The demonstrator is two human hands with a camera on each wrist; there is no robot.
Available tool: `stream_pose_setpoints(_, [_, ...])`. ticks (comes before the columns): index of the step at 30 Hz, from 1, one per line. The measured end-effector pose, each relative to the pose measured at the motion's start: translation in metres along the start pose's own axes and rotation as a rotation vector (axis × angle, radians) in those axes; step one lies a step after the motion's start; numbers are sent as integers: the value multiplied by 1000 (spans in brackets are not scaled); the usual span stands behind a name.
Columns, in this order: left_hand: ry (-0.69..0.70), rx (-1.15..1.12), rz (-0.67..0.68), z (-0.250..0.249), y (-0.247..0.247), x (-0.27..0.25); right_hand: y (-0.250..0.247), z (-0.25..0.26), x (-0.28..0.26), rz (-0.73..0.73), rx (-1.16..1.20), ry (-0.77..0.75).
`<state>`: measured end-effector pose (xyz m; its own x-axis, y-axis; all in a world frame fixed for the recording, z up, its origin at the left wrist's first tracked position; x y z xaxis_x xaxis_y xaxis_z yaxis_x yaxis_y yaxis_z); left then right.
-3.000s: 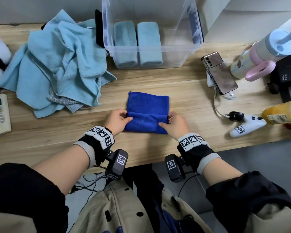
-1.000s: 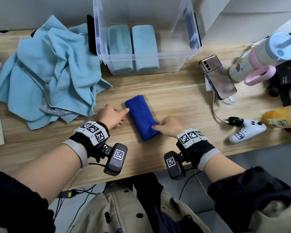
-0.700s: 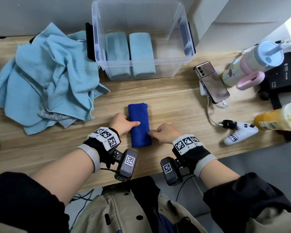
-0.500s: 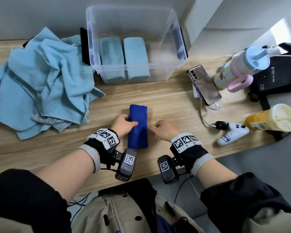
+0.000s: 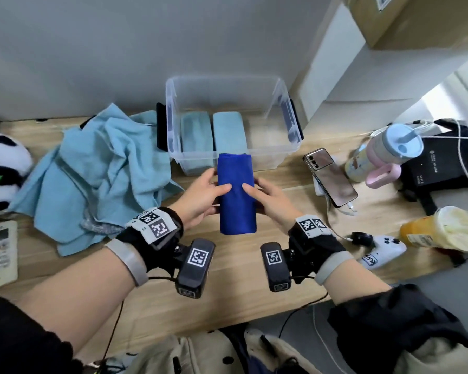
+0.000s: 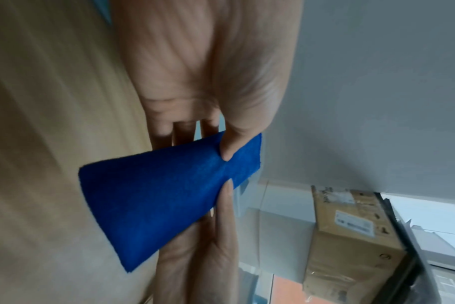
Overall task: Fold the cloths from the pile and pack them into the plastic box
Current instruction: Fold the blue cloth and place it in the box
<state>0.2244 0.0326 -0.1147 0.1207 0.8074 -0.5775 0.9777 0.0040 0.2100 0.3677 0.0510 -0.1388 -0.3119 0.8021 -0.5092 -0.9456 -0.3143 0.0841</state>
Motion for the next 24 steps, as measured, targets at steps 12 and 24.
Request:
stream_pose_setpoints(12, [328,202,-485,-96,-93,43,-54,119,73,-250,33,-73])
stream_pose_setpoints(24, [299,373,-563,-82,-130,90,-78,119,193,-269,-469,261])
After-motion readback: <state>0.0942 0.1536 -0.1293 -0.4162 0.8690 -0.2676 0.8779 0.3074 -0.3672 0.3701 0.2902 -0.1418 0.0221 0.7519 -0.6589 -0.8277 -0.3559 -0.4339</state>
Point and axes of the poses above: each hand's wrist, its own x-axis towards the middle knuckle, its own y-axis out of the palm, z = x × y, the point moved 5 cm from there along x, towards the middle knuckle, and after that the axes turned 1 degree about x, right-handed, at the moved point
